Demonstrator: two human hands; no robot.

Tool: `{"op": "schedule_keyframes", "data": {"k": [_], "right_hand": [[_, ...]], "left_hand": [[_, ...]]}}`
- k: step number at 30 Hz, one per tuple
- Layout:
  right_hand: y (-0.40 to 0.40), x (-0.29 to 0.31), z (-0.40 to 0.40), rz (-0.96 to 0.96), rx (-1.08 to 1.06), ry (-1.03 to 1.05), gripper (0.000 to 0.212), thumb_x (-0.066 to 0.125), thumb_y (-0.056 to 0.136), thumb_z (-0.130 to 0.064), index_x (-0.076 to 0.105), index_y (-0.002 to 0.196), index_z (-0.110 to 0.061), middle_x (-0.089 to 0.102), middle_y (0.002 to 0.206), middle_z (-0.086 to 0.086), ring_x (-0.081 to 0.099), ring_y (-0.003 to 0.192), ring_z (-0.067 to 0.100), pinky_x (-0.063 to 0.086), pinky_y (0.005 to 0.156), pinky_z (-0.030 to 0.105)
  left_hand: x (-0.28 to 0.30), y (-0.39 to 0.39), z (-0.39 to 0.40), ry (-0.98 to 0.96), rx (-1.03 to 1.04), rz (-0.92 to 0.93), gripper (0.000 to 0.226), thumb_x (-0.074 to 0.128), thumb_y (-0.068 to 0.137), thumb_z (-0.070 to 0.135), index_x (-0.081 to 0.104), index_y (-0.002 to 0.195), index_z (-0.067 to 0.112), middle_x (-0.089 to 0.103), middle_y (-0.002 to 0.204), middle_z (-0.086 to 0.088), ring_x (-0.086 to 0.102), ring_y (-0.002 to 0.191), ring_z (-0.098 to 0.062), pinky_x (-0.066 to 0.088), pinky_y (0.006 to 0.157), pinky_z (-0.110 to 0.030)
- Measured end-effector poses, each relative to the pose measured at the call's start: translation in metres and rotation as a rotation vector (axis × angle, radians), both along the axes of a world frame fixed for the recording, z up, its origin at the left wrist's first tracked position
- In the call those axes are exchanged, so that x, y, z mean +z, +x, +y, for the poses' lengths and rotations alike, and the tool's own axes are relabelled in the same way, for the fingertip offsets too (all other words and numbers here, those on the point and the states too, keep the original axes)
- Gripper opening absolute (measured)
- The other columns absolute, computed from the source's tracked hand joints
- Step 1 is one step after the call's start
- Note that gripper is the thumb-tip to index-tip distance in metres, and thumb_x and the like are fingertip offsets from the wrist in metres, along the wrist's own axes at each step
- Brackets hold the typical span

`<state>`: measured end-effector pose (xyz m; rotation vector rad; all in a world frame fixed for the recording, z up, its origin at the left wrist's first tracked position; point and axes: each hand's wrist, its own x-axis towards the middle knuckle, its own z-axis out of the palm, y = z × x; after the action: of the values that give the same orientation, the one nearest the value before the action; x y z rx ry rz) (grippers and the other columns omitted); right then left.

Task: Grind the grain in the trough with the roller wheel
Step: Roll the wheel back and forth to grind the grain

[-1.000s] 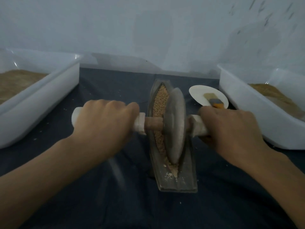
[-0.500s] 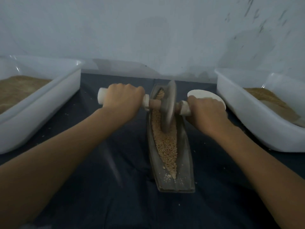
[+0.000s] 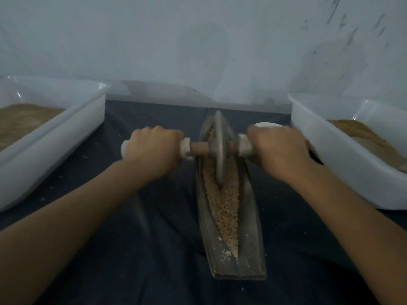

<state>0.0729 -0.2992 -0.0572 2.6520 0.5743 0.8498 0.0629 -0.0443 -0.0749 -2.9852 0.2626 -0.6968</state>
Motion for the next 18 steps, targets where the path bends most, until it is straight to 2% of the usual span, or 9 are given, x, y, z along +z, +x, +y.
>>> {"op": "schedule_keyframes", "data": {"k": [3, 6, 8, 10, 12, 14, 16, 18], "right_hand": [[0.034, 0.013, 0.011, -0.008, 0.011, -0.045, 0.028, 0.072, 0.077, -0.026, 0.051, 0.088, -0.012, 0.064, 0.077, 0.012, 0.063, 0.068, 0.035, 0.028, 0.051, 0.032], [0.035, 0.017, 0.020, 0.012, 0.004, -0.054, 0.024, 0.070, 0.078, -0.020, 0.051, 0.091, -0.011, 0.065, 0.081, 0.014, 0.063, 0.072, 0.036, 0.027, 0.052, 0.034], [0.017, 0.015, 0.018, 0.025, -0.025, -0.058, 0.024, 0.069, 0.078, -0.021, 0.049, 0.090, -0.015, 0.066, 0.083, 0.009, 0.064, 0.074, 0.034, 0.028, 0.052, 0.033], [-0.014, 0.007, 0.009, 0.026, -0.041, -0.075, 0.029, 0.074, 0.073, -0.026, 0.047, 0.082, -0.019, 0.063, 0.076, 0.004, 0.062, 0.066, 0.030, 0.032, 0.050, 0.031], [-0.051, -0.001, -0.002, -0.035, 0.032, -0.019, 0.042, 0.085, 0.053, -0.029, 0.049, 0.071, -0.019, 0.056, 0.059, 0.000, 0.055, 0.046, 0.026, 0.026, 0.047, 0.026], [-0.076, -0.004, -0.013, -0.049, 0.113, 0.076, 0.050, 0.089, 0.041, -0.031, 0.047, 0.066, -0.021, 0.047, 0.049, -0.004, 0.048, 0.036, 0.024, 0.025, 0.043, 0.021], [-0.086, -0.007, -0.019, 0.007, 0.108, 0.124, 0.052, 0.089, 0.043, -0.031, 0.044, 0.067, -0.022, 0.034, 0.048, -0.009, 0.046, 0.035, 0.022, 0.031, 0.038, 0.022], [-0.077, -0.010, -0.019, 0.038, 0.107, 0.133, 0.047, 0.089, 0.048, -0.028, 0.048, 0.068, -0.020, 0.041, 0.048, -0.007, 0.046, 0.036, 0.023, 0.035, 0.039, 0.024]], "left_hand": [[-0.005, 0.032, 0.002, -0.086, 0.020, 0.004, 0.021, 0.061, 0.082, 0.042, 0.045, 0.076, 0.030, 0.064, 0.087, -0.004, 0.061, 0.079, -0.032, 0.036, 0.063, -0.034], [-0.005, 0.028, -0.001, -0.109, 0.042, 0.030, 0.016, 0.059, 0.083, 0.040, 0.048, 0.079, 0.029, 0.064, 0.089, -0.005, 0.061, 0.081, -0.033, 0.037, 0.064, -0.034], [-0.001, 0.006, -0.002, -0.110, 0.036, 0.061, 0.018, 0.059, 0.083, 0.040, 0.046, 0.077, 0.029, 0.062, 0.085, -0.002, 0.060, 0.077, -0.031, 0.037, 0.063, -0.033], [0.002, -0.026, 0.000, -0.012, 0.021, 0.013, 0.026, 0.061, 0.080, 0.042, 0.040, 0.072, 0.029, 0.055, 0.070, 0.004, 0.053, 0.062, -0.025, 0.032, 0.056, -0.030], [0.005, -0.063, 0.001, 0.129, -0.037, -0.128, 0.039, 0.071, 0.070, 0.039, 0.034, 0.066, 0.028, 0.041, 0.053, 0.008, 0.035, 0.043, -0.019, 0.014, 0.046, -0.023], [0.012, -0.090, 0.001, 0.158, -0.107, -0.221, 0.047, 0.082, 0.054, 0.027, 0.036, 0.062, 0.023, 0.042, 0.047, 0.006, 0.034, 0.034, -0.021, 0.003, 0.051, -0.020], [0.013, -0.096, -0.001, 0.164, -0.108, -0.200, 0.051, 0.084, 0.052, 0.024, 0.034, 0.063, 0.021, 0.042, 0.048, 0.005, 0.034, 0.035, -0.021, 0.004, 0.051, -0.021], [0.012, -0.082, -0.006, 0.214, -0.050, -0.169, 0.048, 0.077, 0.066, 0.033, 0.030, 0.067, 0.025, 0.039, 0.054, 0.009, 0.030, 0.045, -0.018, 0.012, 0.048, -0.025]]}}
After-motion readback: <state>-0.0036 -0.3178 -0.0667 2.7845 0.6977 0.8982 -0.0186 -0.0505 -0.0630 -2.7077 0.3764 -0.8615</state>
